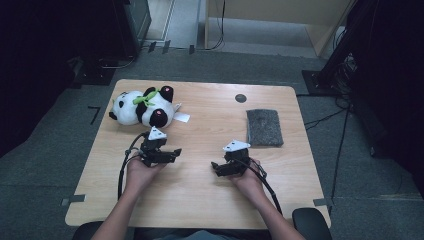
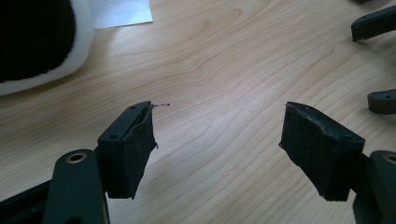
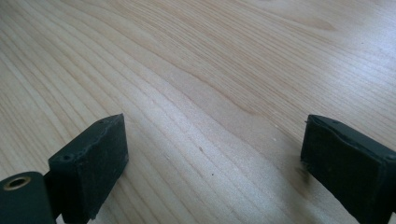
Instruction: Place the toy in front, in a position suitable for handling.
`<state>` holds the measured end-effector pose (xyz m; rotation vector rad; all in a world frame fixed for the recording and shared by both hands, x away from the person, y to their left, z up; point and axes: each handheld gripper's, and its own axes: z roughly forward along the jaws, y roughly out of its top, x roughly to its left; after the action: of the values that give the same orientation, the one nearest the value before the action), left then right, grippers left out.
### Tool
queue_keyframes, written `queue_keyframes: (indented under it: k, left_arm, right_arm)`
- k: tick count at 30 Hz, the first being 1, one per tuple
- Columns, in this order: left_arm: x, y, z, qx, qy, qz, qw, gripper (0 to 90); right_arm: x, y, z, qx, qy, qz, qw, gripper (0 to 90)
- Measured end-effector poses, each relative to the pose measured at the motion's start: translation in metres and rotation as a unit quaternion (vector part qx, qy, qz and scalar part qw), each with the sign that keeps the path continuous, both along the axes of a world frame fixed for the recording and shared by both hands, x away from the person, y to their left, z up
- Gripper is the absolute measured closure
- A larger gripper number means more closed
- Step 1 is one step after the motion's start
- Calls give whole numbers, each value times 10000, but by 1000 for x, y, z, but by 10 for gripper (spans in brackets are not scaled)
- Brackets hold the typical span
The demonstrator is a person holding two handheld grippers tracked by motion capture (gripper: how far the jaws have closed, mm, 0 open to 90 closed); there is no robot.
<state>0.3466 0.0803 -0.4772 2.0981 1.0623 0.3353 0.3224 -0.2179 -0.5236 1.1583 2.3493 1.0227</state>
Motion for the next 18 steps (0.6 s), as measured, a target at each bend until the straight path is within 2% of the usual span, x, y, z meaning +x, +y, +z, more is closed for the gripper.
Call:
queue_keyframes:
  k: [5,16,18]
  left_arm:
    - [0,11,4,-109,-40,68,9999,256]
    - [4,29,13,-42,-65,181,9998,264]
    - [5,33,14,-59,-85,274,9996,279]
  right_arm:
    - [1,1,0,4,-4,-21,10000,73]
    - [3,4,0,5,-5,-113,9999,74]
    - [3,5,0,8,-13,-110,9999,74]
